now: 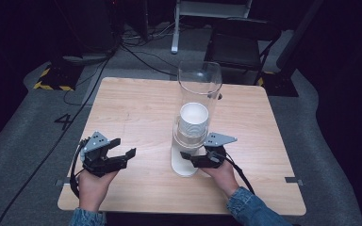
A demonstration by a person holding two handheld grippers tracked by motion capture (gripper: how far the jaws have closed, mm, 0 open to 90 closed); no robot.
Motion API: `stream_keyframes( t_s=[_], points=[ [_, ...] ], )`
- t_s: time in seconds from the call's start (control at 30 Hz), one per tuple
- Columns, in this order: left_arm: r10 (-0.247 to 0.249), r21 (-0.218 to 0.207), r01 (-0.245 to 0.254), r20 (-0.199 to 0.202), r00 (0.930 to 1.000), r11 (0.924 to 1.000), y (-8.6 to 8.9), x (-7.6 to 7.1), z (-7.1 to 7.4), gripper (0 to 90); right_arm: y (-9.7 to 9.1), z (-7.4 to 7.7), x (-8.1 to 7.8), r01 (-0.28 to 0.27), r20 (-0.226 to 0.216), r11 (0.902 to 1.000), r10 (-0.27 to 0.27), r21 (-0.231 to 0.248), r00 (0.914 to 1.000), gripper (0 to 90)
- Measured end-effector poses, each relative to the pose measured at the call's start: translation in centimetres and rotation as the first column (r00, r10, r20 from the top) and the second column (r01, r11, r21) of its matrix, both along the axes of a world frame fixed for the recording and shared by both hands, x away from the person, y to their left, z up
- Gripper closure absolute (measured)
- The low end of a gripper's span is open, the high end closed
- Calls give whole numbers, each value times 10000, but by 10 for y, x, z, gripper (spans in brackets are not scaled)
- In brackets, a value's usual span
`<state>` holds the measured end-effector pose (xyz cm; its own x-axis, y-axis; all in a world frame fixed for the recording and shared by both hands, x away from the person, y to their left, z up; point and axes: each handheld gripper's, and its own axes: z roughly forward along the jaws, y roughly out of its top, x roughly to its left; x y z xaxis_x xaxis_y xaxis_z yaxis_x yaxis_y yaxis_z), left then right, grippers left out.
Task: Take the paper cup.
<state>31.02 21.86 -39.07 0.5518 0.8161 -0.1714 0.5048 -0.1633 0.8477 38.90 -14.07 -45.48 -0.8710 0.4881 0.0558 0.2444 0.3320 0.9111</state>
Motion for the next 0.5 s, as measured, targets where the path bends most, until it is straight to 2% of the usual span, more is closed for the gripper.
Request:
stream_keyframes(
  t_s=[0.2, 0.5],
  points=[
    [42, -132, -43, -45, 10000, 9999, 1, 2, -1, 294, -1, -1, -1, 118, 75, 9995, -115, -307, 9999, 342],
    [-182, -98, 181, -63, 9998, 9998, -5, 8, -1, 294, -3, -6, -4, 221, -13, 9962, -222, -841, 9998, 337]
  ],
)
